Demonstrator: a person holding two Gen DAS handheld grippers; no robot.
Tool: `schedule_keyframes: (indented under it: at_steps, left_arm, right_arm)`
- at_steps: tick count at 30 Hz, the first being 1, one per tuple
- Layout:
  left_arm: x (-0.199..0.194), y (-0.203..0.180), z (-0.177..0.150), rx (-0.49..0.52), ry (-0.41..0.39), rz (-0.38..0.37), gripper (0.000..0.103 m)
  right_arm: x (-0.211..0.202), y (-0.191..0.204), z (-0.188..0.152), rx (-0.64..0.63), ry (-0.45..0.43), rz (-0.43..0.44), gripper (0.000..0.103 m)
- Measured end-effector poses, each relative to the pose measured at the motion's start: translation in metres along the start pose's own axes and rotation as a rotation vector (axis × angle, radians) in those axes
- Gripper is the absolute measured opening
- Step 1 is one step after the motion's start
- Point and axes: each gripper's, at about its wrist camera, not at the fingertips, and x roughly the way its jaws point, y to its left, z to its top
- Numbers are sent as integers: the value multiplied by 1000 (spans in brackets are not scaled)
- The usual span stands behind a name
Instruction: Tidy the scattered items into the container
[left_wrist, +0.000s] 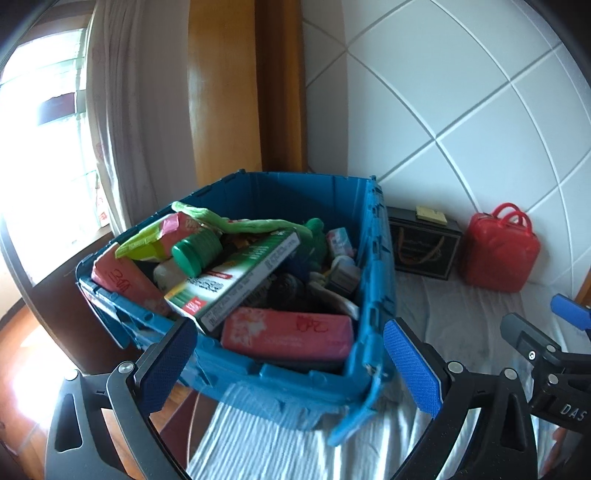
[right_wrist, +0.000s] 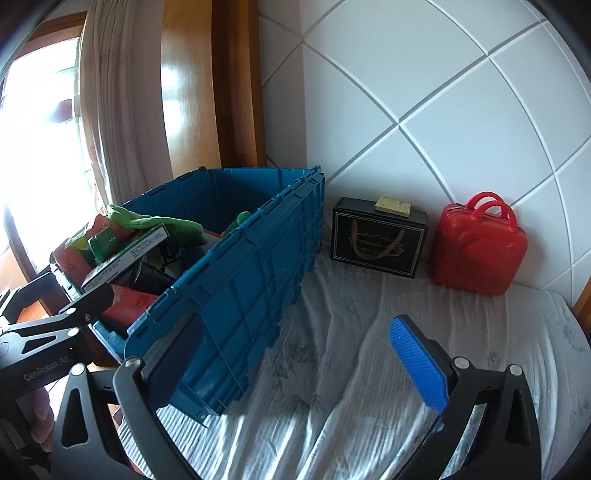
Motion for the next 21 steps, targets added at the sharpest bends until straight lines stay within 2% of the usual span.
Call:
schedule_keyframes:
  at_steps: [4,10,21]
  left_arm:
    - [-27,-16,-18,0,22,23,102]
    - [-63,-36,-39,23,30,21,102]
    - [-103,-45,-50,36,21,-52,102]
  right_arm:
    - [-29,-16,-17,6,-1,7,103]
    - [-58,-31,-41,0,19,35,103]
    - [-115,-46,-64,42,16,-59,103]
